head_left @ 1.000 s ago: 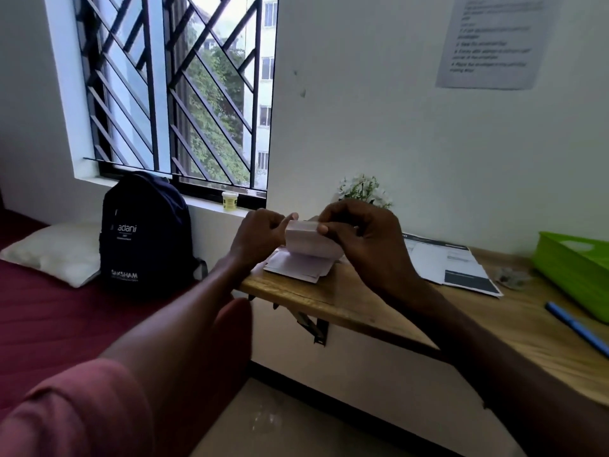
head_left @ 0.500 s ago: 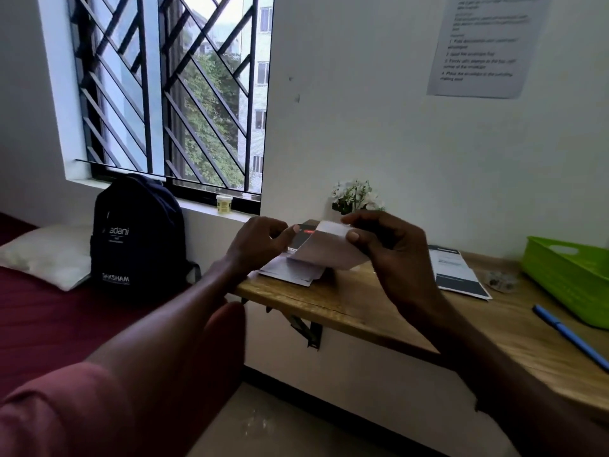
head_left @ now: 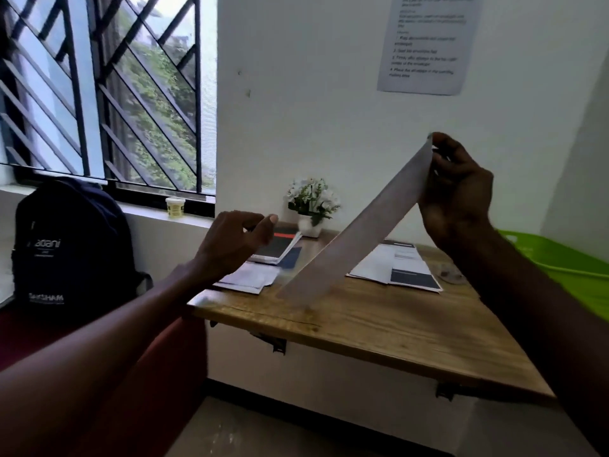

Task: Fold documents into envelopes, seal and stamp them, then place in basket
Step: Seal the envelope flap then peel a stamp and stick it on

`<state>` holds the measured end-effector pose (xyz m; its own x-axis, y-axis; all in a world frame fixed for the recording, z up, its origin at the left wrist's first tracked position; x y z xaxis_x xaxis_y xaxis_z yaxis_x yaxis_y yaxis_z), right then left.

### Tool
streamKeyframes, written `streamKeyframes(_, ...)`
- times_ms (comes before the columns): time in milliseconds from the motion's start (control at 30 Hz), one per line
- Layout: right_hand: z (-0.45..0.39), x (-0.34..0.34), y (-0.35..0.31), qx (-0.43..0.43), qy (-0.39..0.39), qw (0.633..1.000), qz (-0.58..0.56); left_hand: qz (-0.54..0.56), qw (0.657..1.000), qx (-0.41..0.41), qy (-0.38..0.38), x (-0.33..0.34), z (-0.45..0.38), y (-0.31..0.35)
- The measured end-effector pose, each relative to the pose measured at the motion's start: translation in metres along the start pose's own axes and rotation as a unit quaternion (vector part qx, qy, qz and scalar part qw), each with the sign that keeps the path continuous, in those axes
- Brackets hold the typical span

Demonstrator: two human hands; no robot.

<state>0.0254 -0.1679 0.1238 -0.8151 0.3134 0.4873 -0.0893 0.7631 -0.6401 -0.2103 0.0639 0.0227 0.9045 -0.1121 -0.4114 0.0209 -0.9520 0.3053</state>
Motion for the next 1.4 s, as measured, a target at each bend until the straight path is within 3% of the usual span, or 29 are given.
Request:
streamKeyframes(67, -0.014, -0.009, 0.016, 0.059, 0.001, 0.997, -0.046, 0.012, 0.999, 0.013, -0.050, 0.027, -0.017, 0.017)
streamKeyframes(133, -0.025, -0.022, 0.033, 0.096, 0.005, 0.995, 0.002, 0.053, 0.992, 0.004, -0.114, 0.061, -0.034, 0.035)
streamKeyframes(200, -0.031, -0.033, 0.051, 0.122, 0.009, 0.989, 0.077, 0.153, 0.973, -0.067, -0.157, 0.093, -0.049, 0.050)
streamKeyframes(267, -0.037, -0.045, 0.071, 0.146, 0.012, 0.985, 0.088, 0.221, 0.941, -0.162, -0.199, 0.126, -0.063, 0.054)
streamKeyframes(367, -0.038, -0.058, 0.093, 0.178, 0.033, 0.979, 0.090, 0.320, 0.865, -0.274, -0.272, 0.170, -0.073, 0.056)
streamKeyframes(467, -0.046, -0.070, 0.105, 0.194, 0.039, 0.968, 0.156, 0.447, 0.803, -0.294, -0.263, 0.203, -0.085, 0.064)
streamKeyframes(600, -0.046, -0.089, 0.103, 0.110, 0.042, 0.945, 0.305, 0.532, 0.741, -0.338, -0.230, 0.217, -0.078, 0.056)
streamKeyframes(700, -0.045, -0.103, 0.112, 0.102, 0.071, 0.928, 0.350, 0.510, 0.749, -0.348, -0.241, 0.211, -0.072, 0.040)
streamKeyframes(733, -0.048, -0.109, 0.115, 0.091, 0.088, 0.906, 0.405, 0.512, 0.744, -0.366, -0.225, 0.207, -0.071, 0.036)
streamKeyframes(767, -0.050, -0.114, 0.116, 0.083, 0.096, 0.858, 0.498, 0.510, 0.740, -0.389, -0.203, 0.203, -0.071, 0.031)
streamKeyframes(867, -0.045, -0.125, 0.118, 0.100, 0.058, 0.647, 0.754, 0.443, 0.761, -0.444, -0.164, 0.192, -0.071, 0.016)
streamKeyframes(933, -0.040, -0.126, 0.122, 0.122, 0.020, 0.584, 0.802, 0.394, 0.777, -0.468, -0.149, 0.189, -0.069, 0.008)
streamKeyframes(1133, -0.027, -0.128, 0.134, 0.158, -0.066, 0.545, 0.821, 0.333, 0.807, -0.471, -0.125, 0.190, -0.066, 0.006)
streamKeyframes(1400, -0.027, -0.120, 0.126, 0.146, -0.061, 0.555, 0.817, 0.306, 0.844, -0.430, -0.094, 0.192, -0.069, 0.007)
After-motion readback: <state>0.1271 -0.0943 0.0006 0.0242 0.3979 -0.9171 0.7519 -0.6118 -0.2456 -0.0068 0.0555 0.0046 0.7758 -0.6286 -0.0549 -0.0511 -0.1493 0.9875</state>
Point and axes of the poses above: each hand's wrist, its own z-axis away from the middle knuckle, its own x-axis out of the palm, y = z × x, the point moved 4 cm from there along -z, towards the middle knuckle, and after that the axes turned 4 degrees about x, right-handed, at the moved point
